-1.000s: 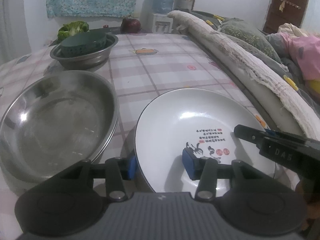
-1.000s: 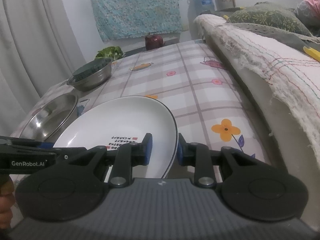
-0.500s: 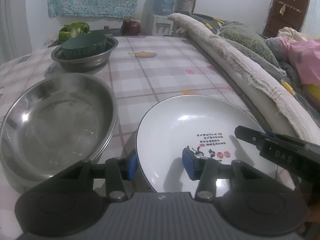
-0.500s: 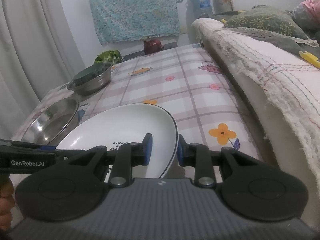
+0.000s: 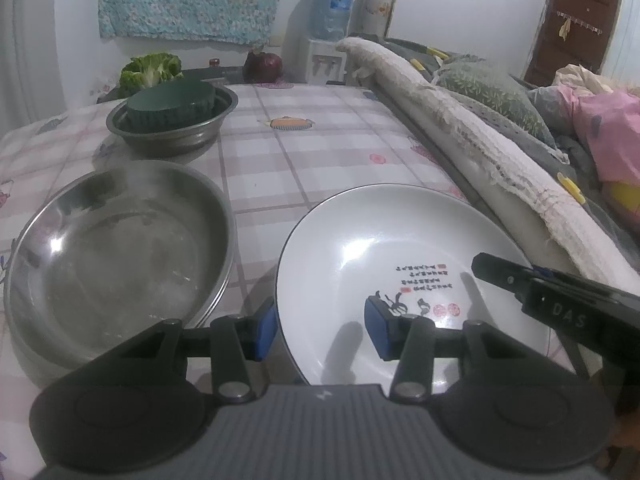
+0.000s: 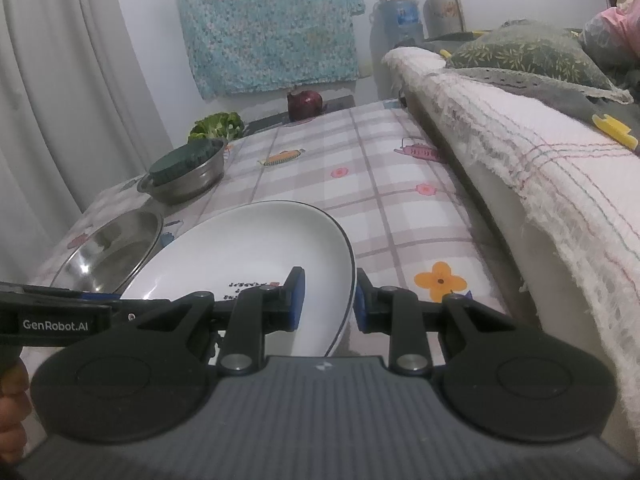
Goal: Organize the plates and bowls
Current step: 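Lift the white printed plate off the table with both grippers, then carry the white plate over the steel basin with both grippers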
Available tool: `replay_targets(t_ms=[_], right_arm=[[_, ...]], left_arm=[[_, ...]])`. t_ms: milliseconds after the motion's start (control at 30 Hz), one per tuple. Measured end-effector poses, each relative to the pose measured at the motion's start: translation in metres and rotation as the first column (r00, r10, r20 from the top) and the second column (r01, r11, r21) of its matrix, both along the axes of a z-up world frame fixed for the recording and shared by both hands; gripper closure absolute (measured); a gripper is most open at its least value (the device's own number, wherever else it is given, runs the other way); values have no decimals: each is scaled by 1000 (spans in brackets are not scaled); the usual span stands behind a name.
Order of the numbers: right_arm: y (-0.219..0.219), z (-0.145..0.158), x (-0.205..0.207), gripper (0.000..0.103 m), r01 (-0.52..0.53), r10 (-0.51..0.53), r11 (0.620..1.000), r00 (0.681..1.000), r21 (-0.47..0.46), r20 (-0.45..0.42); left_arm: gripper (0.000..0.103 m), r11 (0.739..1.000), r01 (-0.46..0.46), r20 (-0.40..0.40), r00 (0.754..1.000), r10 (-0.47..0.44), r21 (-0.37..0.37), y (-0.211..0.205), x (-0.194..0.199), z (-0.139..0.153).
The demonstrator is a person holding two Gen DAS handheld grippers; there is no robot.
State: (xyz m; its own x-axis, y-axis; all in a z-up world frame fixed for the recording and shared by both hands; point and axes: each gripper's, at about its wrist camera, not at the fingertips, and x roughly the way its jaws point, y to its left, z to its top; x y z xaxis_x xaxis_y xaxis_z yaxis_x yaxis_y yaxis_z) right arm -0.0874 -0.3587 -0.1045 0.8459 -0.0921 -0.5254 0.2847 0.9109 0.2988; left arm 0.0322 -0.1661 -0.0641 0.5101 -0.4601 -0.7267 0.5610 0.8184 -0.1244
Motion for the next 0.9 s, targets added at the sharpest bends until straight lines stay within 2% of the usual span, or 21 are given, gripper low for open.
replay_targets(t_ms=[433, 900], right_arm=[[3, 15, 8, 78, -12, 12, 1000, 999, -5, 35], [28, 34, 40, 78, -92, 93, 995, 993, -27, 67]], left_arm=[[56, 999, -37, 21, 999, 38, -38, 10, 5, 15], [56, 987, -139, 49, 988, 143, -83, 48, 20, 32]])
